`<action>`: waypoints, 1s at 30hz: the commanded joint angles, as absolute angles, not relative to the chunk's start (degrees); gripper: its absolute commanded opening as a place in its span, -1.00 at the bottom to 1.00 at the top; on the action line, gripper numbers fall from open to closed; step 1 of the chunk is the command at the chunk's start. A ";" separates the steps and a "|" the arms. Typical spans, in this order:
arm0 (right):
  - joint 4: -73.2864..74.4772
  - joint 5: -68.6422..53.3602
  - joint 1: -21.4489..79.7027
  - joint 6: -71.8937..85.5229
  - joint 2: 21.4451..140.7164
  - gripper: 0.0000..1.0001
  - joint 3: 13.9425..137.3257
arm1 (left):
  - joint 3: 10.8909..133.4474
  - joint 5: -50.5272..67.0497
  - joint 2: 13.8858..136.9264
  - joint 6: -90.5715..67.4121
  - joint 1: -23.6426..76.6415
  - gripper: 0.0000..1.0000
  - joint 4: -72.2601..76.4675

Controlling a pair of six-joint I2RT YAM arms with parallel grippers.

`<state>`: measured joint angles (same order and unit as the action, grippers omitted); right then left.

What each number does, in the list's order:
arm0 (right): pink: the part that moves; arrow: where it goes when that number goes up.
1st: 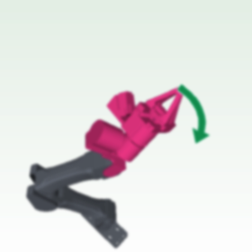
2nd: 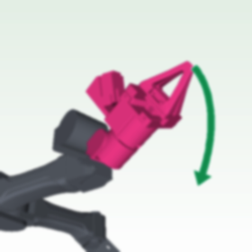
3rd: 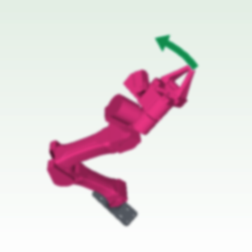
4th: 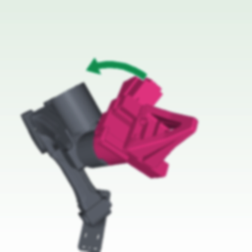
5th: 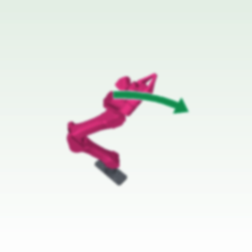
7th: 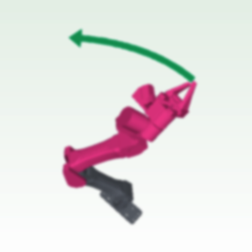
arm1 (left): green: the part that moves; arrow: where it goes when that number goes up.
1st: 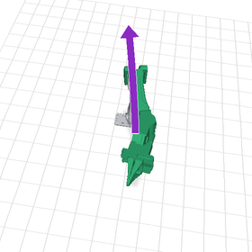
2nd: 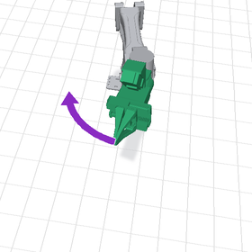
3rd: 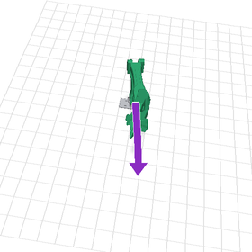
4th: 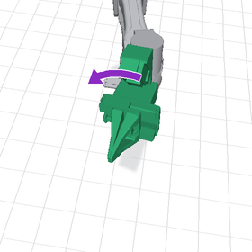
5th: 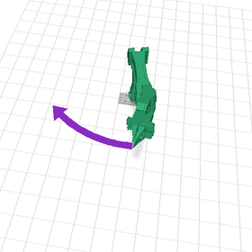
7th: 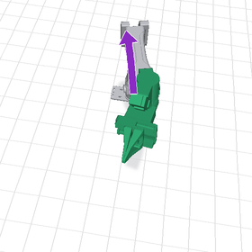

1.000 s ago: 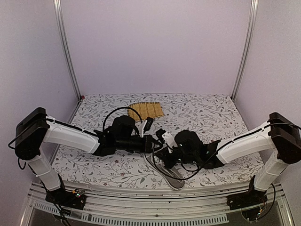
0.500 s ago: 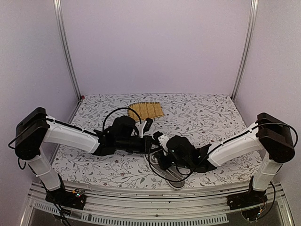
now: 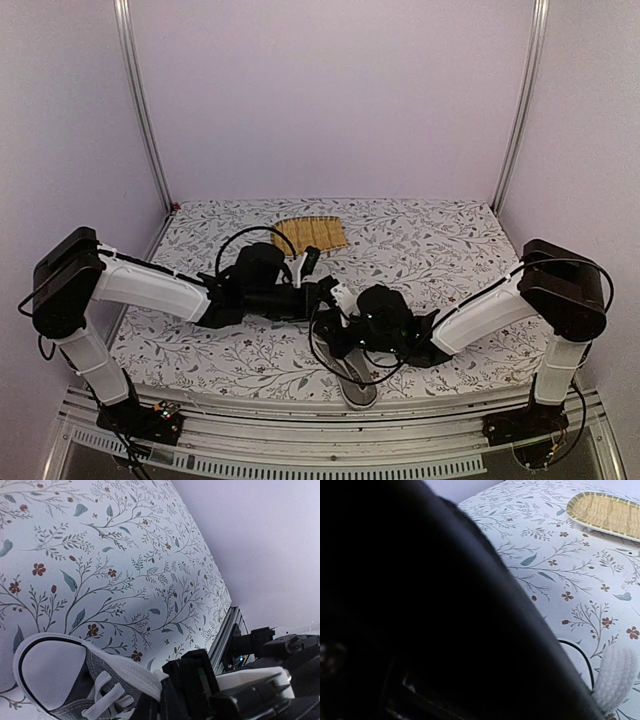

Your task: Tie the shoes

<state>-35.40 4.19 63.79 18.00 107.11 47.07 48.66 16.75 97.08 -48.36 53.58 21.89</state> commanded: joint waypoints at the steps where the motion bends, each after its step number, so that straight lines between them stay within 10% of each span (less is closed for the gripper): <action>1: -45.83 -9.01 60.86 18.80 107.81 -0.96 45.83 | 49.30 19.22 96.13 -48.08 52.93 -1.00 23.29; 17: -46.63 -24.58 55.83 24.41 108.53 -0.96 44.95 | 45.03 29.97 89.79 -38.46 47.36 0.36 15.33; 30: -45.61 -25.13 55.00 25.05 108.47 -0.96 44.72 | 35.28 33.70 80.50 -32.28 44.35 0.83 15.45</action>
